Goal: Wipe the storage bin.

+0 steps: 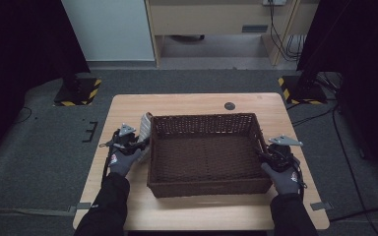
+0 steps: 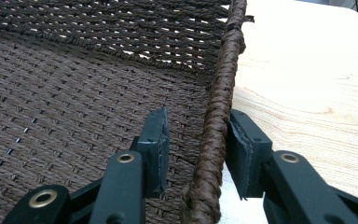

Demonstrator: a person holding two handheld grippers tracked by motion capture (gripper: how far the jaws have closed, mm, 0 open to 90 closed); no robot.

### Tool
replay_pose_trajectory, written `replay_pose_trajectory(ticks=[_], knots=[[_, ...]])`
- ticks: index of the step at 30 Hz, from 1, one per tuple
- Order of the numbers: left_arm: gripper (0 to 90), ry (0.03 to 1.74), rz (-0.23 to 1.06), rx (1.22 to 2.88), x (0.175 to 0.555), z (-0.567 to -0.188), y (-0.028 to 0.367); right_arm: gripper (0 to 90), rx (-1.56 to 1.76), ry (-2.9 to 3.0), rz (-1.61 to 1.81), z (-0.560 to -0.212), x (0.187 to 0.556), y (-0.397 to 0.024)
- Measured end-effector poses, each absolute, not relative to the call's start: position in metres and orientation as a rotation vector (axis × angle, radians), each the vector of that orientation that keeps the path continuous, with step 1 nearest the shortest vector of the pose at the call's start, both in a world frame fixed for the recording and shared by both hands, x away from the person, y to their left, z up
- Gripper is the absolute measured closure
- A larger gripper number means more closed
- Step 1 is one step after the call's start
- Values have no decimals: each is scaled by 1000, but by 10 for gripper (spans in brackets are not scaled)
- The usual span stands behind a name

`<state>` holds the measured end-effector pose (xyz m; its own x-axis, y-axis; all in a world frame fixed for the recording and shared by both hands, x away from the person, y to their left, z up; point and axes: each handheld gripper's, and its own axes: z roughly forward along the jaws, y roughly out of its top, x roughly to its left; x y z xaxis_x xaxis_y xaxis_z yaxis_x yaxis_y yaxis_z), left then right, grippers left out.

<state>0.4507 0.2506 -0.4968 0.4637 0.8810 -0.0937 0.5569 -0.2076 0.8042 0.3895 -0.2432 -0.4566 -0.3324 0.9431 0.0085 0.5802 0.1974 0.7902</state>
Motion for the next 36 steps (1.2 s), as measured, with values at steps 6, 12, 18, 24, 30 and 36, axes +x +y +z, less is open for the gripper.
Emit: replay_pose_trajectory(ticks=[6,12,18,24,30,36], knots=[[638,1216,499,1913,451,-504,249,609,1412,1994,980,-457,389,-243],[639,1196,497,1767,440,-482,267,607,1408,1999,974,-457,388,-243],[639,1103,507,1719,426,-455,269,606,1405,2006,968,-458,388,-243],[640,1130,476,1844,430,-479,260,605,1407,2005,968,-458,387,-243],[640,1154,471,1935,433,-500,249,604,1412,2007,963,-458,387,-243],[640,1169,467,1867,429,-489,260,600,1418,2010,963,-458,386,-243]])
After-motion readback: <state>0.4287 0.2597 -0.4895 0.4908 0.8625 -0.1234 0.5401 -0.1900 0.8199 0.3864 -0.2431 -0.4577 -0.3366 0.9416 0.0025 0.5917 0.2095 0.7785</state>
